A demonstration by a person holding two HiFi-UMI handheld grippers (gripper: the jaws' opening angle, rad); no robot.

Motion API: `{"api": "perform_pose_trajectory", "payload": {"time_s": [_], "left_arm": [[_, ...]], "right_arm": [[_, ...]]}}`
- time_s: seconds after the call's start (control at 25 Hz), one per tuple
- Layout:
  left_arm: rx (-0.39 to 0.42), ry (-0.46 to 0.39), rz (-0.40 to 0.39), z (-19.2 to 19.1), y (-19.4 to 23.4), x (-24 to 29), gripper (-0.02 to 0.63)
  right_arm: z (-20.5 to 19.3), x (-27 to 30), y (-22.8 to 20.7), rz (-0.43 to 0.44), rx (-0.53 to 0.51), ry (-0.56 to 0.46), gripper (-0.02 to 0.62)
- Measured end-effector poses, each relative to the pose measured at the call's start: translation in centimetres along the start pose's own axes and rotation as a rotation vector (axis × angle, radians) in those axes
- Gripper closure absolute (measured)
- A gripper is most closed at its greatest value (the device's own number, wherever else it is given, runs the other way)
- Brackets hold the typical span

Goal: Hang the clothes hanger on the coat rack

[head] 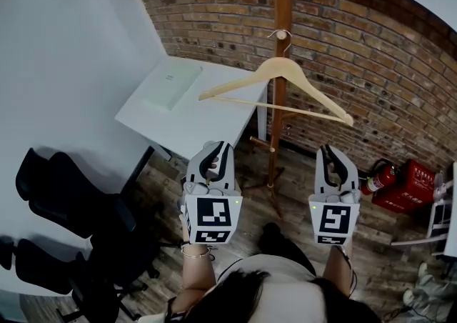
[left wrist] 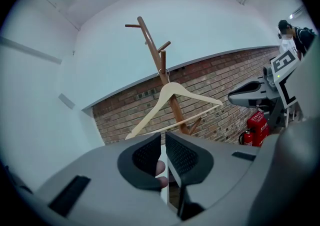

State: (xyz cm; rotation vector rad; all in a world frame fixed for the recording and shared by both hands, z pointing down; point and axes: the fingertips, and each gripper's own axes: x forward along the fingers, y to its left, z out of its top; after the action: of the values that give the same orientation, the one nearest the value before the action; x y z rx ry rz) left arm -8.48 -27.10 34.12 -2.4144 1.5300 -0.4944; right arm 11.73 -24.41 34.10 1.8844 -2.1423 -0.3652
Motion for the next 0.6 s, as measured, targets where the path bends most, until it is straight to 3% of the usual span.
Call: {"api": "perform_pose_trajectory", "payload": {"time_s": [0.4, 0.6], "left_arm": [[-0.042, -0.019, -0.028, -0.5, -0.3, -3.8, 0.575], [-0.080, -0.013, -0.005, -1.0, -0.1, -5.2, 0.580]], "right_arm": [[0.2, -3.2, 2.1, 0.003, 0.093, 0.009, 0.549], [0.2, -4.5, 2.7, 0.014, 0.152, 0.004, 0.552]]}}
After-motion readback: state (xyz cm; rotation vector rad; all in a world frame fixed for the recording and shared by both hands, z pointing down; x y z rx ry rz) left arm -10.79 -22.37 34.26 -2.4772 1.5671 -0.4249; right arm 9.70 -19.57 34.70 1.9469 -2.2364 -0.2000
